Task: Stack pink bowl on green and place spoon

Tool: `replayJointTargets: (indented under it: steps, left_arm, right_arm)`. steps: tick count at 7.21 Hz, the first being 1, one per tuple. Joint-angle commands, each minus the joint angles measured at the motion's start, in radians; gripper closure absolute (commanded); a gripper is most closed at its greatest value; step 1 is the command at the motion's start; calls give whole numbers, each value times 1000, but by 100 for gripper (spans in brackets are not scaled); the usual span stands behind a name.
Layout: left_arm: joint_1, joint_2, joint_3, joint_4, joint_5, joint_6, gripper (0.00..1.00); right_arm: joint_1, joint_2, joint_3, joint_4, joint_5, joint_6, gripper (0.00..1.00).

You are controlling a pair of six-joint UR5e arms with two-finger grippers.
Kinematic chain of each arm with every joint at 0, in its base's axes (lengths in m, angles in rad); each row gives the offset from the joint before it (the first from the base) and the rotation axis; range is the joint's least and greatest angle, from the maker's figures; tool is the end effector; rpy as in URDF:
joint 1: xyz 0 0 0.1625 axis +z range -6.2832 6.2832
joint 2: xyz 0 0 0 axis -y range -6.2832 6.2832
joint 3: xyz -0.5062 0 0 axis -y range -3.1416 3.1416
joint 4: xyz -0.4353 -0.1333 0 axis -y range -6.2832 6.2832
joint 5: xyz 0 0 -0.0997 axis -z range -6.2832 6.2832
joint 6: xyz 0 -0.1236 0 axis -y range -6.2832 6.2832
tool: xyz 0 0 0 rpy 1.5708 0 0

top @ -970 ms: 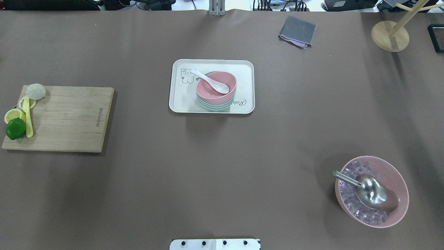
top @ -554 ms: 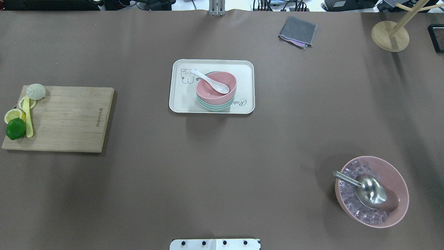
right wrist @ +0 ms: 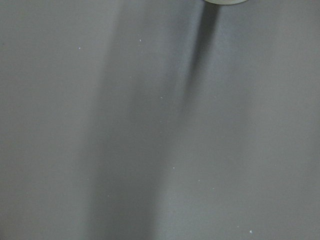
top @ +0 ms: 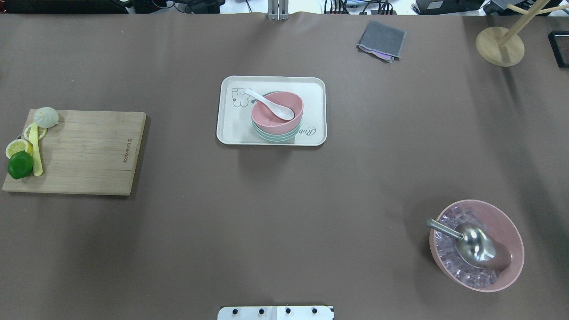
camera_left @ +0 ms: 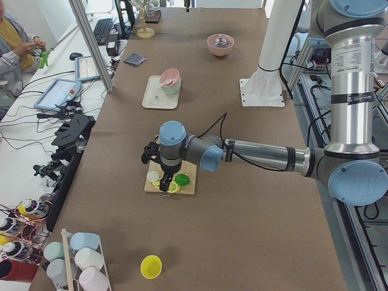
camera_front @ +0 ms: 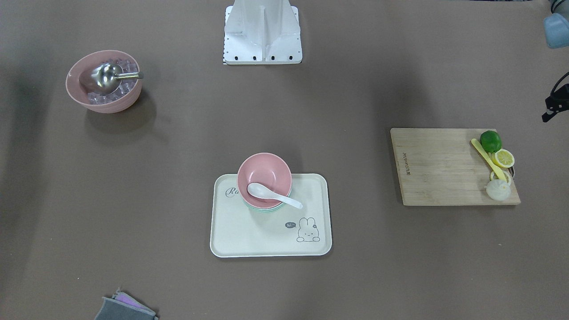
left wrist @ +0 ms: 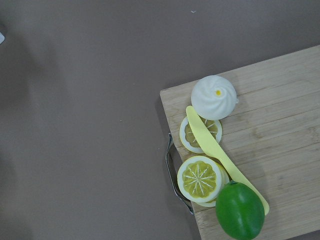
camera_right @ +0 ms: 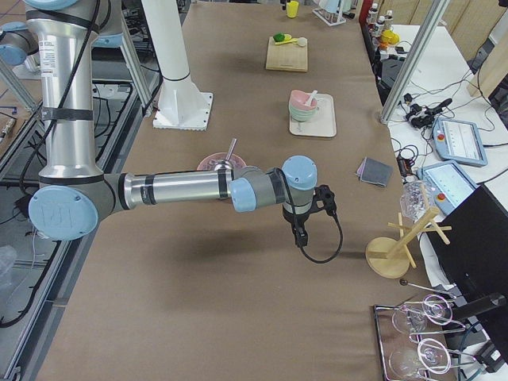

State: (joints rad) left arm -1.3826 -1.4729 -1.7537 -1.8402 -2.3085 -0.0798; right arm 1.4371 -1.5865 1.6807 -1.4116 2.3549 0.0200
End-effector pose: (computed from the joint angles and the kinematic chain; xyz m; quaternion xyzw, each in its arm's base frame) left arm 0.0460 -0.5099 0.6805 0.1155 0.3737 0.1132 0.9133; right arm -0.0269 -0.5452 0.6874 0.0873 -0.3869 -0.1003 0.9125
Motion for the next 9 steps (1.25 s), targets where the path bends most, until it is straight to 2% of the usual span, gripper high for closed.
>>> replayJointTargets:
  steps: [1, 2, 3, 4, 9]
  left_arm:
    - [-3, 5, -3, 10, 0, 0, 1]
    - [-13, 3, 17, 16, 0, 0, 1]
    - [-33, -9, 29, 48, -38, 0, 1]
    - [-50, -15, 33, 93, -83, 2, 1]
    - [-81, -9, 23, 93, -91, 2, 1]
  right_arm:
    - [9, -1, -18, -3, -5, 1, 0]
    - [19, 17, -16, -51, -8, 5, 0]
    - [31, 83, -15, -169, -29, -2, 0]
    - [34, 92, -16, -205, -57, -14, 0]
    - [45, 45, -16, -201, -55, -23, 0]
